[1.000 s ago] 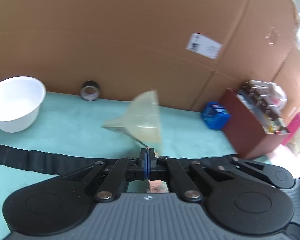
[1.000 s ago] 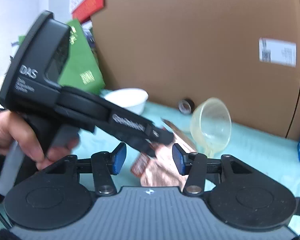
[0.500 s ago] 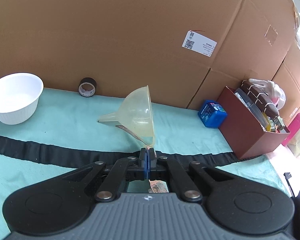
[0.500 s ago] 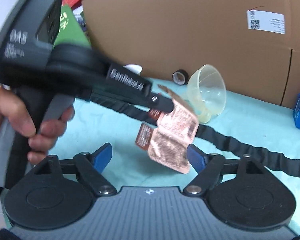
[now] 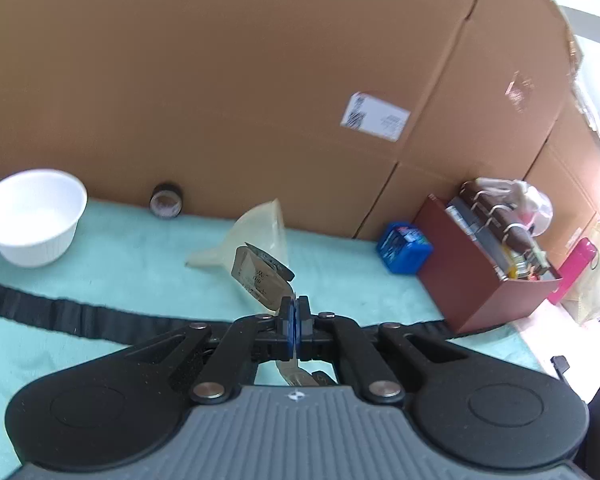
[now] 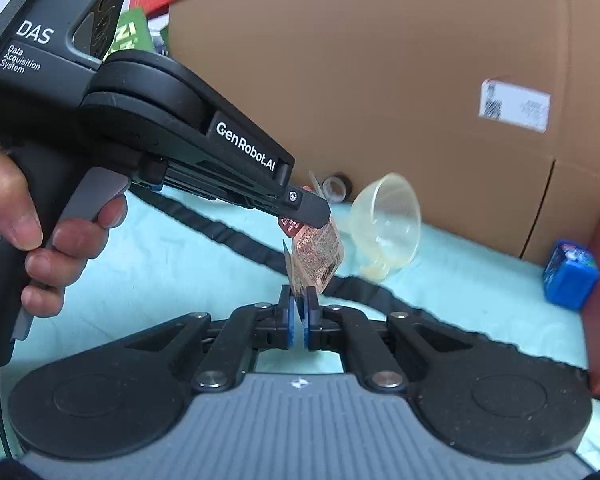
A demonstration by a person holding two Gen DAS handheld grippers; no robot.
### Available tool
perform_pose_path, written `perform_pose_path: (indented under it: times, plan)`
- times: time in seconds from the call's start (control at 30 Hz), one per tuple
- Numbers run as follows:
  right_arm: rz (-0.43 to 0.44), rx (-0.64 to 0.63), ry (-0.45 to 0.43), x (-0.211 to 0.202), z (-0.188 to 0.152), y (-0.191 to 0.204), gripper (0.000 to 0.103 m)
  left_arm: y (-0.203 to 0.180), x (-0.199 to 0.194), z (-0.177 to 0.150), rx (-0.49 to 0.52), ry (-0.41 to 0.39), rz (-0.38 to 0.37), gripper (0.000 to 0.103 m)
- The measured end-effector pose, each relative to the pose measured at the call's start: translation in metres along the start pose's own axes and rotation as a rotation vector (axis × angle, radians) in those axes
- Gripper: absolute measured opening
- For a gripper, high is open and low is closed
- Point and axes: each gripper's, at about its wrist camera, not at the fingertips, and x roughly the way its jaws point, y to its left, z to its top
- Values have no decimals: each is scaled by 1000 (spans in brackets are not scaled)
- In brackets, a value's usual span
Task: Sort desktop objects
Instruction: 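Carry the blister packs with the left tool and release them into the maroon box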
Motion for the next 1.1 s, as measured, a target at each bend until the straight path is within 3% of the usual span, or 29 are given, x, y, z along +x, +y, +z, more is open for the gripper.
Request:
perform_pose_path:
  times: [0.3,0.73,0.9,1.1]
  plan:
    - [-110,36,-127,-58,15,-31,1,-64,-5,32,113,-76,-93,0]
    - [-408,108,-295,-141,27,-137,1,-201,48,85,222,-138,-350,0]
    - [-493,142,-301,-150,26,-181,2,-240,87,97,259,-134,-405,0]
    - [-557,176,-246,-134,14,-233,2,-256,146,98,235,-83,-447,0]
